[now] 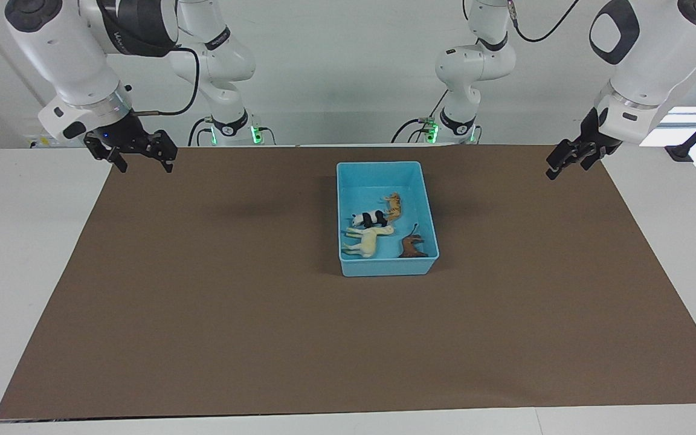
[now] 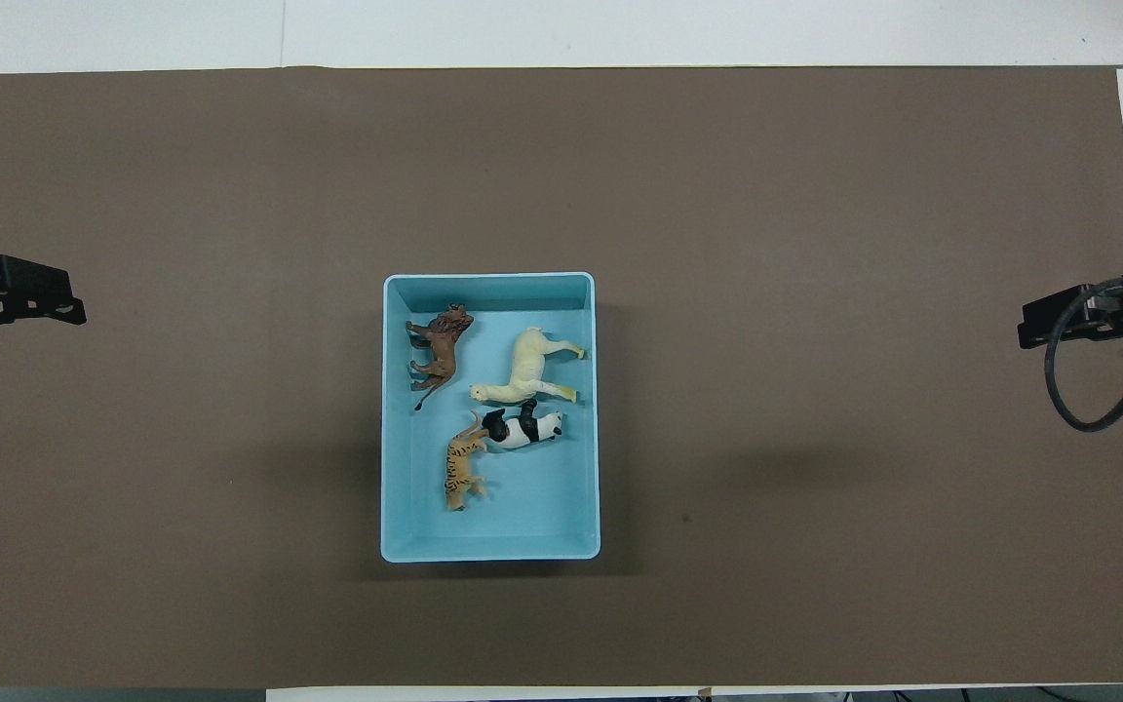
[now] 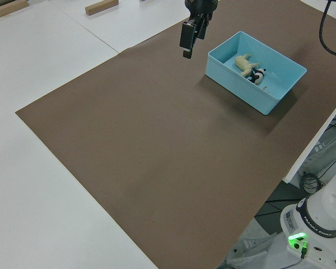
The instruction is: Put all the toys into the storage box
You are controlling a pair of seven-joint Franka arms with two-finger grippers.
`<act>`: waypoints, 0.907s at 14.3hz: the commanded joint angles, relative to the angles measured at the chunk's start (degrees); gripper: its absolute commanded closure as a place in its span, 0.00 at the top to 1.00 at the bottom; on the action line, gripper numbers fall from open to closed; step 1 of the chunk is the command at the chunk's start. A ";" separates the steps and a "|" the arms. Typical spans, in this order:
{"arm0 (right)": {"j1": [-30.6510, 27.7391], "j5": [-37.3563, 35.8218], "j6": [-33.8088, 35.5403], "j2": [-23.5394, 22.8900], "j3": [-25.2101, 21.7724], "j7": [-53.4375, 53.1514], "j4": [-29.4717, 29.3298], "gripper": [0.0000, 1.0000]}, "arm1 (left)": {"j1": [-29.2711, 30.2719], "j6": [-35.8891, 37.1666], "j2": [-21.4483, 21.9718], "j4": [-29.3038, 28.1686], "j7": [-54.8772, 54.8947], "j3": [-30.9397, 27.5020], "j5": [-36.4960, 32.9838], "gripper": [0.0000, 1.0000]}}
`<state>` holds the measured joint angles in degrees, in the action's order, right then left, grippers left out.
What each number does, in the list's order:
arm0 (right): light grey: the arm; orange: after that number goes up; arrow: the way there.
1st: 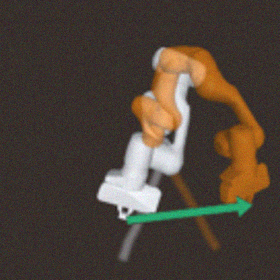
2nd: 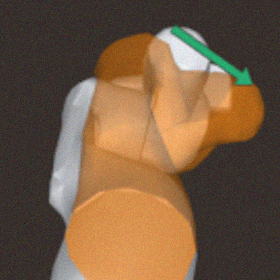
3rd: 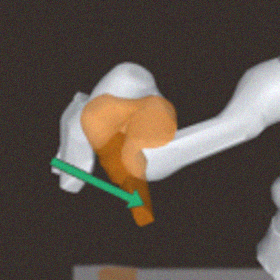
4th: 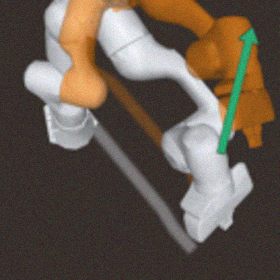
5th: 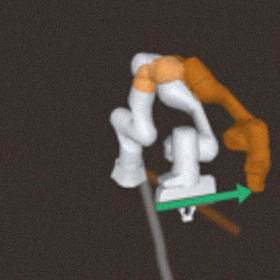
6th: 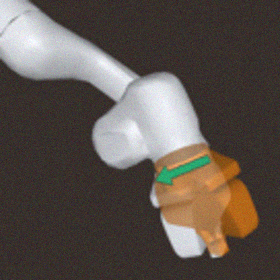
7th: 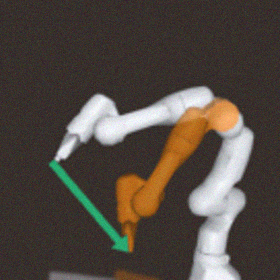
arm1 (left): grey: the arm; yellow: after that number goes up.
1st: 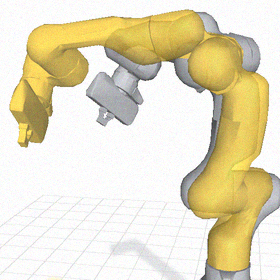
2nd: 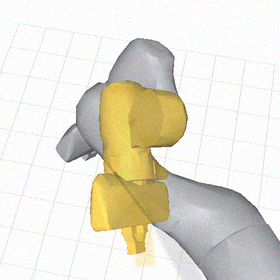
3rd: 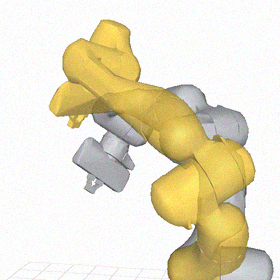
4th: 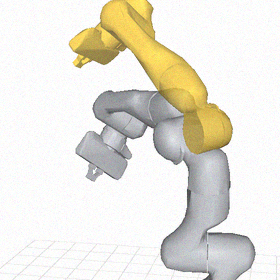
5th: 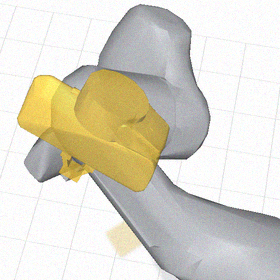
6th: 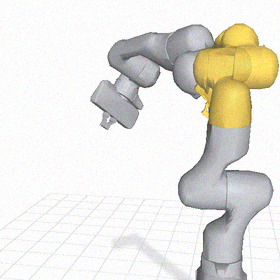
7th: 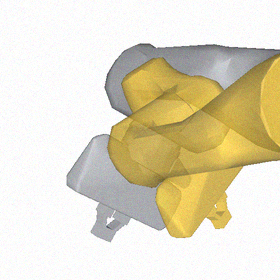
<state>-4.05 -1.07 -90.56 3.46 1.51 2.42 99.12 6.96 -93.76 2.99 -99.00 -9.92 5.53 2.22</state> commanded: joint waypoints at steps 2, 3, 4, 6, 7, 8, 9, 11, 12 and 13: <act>-0.17 -1.13 -0.23 1.55 0.24 3.46 1.52 1.00 | 1.30 2.44 -1.05 1.88 6.65 1.24 -1.16 1.00; -0.17 -1.30 -0.32 1.55 0.33 3.38 1.52 1.00 | 1.56 2.35 -1.05 1.88 7.10 1.33 -1.34 1.00; -0.17 -1.30 -0.32 1.46 0.33 3.38 1.52 1.00 | 1.65 2.61 -1.05 2.14 7.19 1.33 -1.34 1.00; -0.17 -1.30 -0.41 1.46 0.33 3.38 1.52 1.00 | 1.13 2.79 -1.32 2.40 7.45 1.41 -1.77 1.00; -0.17 -1.30 -0.41 1.46 0.33 3.46 1.52 1.00 | 0.87 2.88 -1.58 2.66 7.89 1.85 -1.95 1.00; -0.17 -1.30 -0.32 1.55 0.33 3.47 1.52 1.00 | -0.53 3.05 -2.19 3.19 7.90 2.29 -1.95 1.00; -0.26 -1.22 -0.32 1.46 0.33 3.38 1.52 1.00 | -1.59 3.84 -2.28 3.54 7.90 2.21 -1.87 1.00; -0.43 -1.22 -0.41 1.46 0.33 3.29 1.52 1.00 | -1.68 4.55 -2.28 3.81 7.90 2.38 -1.95 1.00; -0.43 -1.22 -0.41 1.46 0.33 3.29 1.52 1.00 | -1.86 4.37 -2.28 3.72 7.90 2.47 -1.87 1.00; -0.43 -1.22 -0.41 1.46 0.33 3.29 1.52 1.00 | -2.47 4.20 -2.28 3.72 7.90 2.38 -1.69 1.00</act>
<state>-4.05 -1.37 -90.56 3.54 1.56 4.64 99.12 5.48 -91.40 1.79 -97.42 -2.50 8.29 1.43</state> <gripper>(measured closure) 0.000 0.000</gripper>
